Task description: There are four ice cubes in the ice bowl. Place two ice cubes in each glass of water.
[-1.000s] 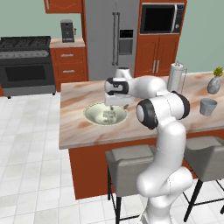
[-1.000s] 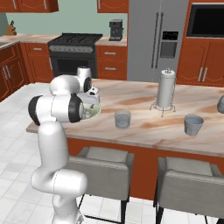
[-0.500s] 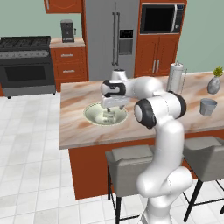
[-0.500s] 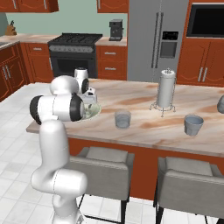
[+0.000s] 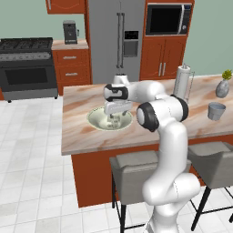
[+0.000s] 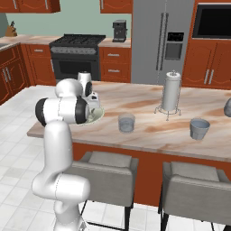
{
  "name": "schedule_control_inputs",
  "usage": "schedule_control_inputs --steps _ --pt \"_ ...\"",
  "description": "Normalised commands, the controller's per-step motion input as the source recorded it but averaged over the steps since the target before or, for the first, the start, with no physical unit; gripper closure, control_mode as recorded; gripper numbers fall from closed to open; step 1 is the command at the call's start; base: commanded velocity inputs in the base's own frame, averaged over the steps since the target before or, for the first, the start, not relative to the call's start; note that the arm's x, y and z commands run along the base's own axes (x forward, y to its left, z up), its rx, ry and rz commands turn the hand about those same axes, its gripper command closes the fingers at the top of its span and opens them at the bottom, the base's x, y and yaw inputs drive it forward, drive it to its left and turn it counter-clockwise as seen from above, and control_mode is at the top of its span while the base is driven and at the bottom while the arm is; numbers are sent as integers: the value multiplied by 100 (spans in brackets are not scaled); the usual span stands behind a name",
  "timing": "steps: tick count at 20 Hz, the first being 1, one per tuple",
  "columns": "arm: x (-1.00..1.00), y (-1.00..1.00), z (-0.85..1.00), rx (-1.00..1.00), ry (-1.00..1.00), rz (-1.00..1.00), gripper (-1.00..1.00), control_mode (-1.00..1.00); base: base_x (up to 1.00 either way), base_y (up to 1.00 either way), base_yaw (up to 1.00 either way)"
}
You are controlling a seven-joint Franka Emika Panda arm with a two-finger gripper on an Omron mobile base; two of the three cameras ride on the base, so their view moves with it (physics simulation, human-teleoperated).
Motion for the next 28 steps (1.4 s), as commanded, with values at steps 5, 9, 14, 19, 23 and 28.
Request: schedule_control_inputs --steps 5,9,14,19,23,28 --pt "-4 4 -9 0 5 8 -100 -100 0 0 0" --pt "-14 8 -5 0 1 6 -100 -100 0 0 0" --pt "-19 7 -10 0 3 5 -100 -100 0 0 0" --pt "-17 2 -20 0 9 2 -100 -100 0 0 0" --pt "1 0 -20 -5 5 1 -100 -100 0 0 0" --pt "11 0 -7 -5 0 3 -100 -100 0 0 0"
